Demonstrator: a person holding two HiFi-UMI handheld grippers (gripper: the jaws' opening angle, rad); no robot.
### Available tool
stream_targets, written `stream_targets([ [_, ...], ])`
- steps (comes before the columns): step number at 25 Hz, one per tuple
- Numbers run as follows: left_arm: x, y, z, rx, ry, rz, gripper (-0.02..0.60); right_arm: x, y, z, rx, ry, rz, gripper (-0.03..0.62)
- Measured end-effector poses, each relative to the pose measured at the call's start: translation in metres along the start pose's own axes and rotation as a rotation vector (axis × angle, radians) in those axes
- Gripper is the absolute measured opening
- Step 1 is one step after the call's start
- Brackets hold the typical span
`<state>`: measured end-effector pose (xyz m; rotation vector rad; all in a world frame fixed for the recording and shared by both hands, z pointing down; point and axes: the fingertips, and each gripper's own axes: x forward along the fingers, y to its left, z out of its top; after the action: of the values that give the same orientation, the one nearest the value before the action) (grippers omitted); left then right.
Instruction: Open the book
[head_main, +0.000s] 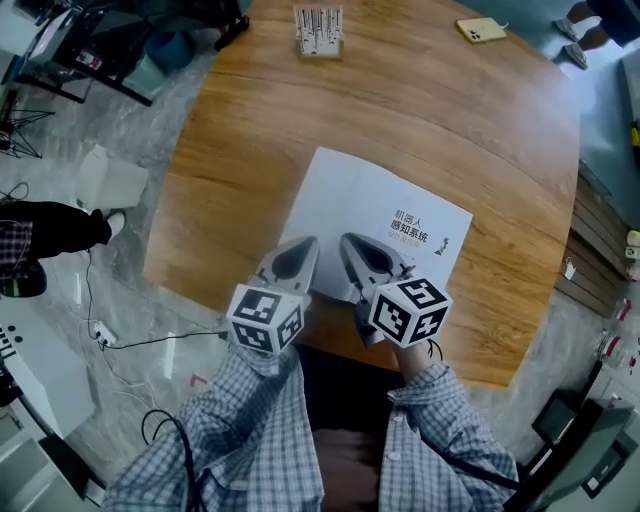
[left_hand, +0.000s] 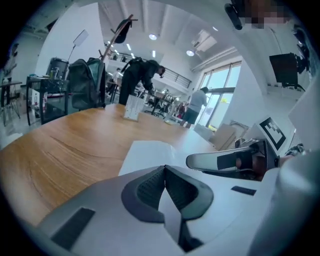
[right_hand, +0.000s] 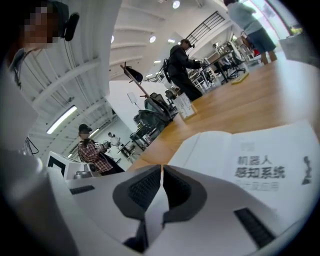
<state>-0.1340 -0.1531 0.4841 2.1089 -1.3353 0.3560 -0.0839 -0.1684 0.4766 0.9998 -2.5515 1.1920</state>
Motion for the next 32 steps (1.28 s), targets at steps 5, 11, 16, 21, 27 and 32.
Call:
stream_targets([
  [5, 0.014, -0.042, 0.011, 0.069, -0.015, -0.095, 0.008, -0.068, -0.039, 0.028, -0.135, -0.153, -0.194, 0.028],
  [11, 0.015, -0.096, 0.046, 0.047, -0.105, -0.218, 0.008, -0.144, -0.048, 0.061, -0.222, -0.291, -0.326, 0.028],
  [16, 0.000, -0.139, 0.084, 0.142, -0.191, -0.286, 0.008, -0.195, -0.028, 0.093, -0.301, -0.404, -0.362, 0.028],
  [21, -0.024, -0.179, 0.122, 0.188, -0.281, -0.351, 0.008, -0.242, -0.001, 0.131, -0.354, -0.527, -0.371, 0.028],
  [27, -0.049, -0.212, 0.169, 0.199, -0.404, -0.402, 0.008, -0.284, 0.027, 0.167, -0.409, -0.627, -0.362, 0.028],
  [32, -0.065, -0.219, 0.185, 0.236, -0.459, -0.400, 0.008, -0.294, 0.039, 0.178, -0.444, -0.671, -0.345, 0.026],
])
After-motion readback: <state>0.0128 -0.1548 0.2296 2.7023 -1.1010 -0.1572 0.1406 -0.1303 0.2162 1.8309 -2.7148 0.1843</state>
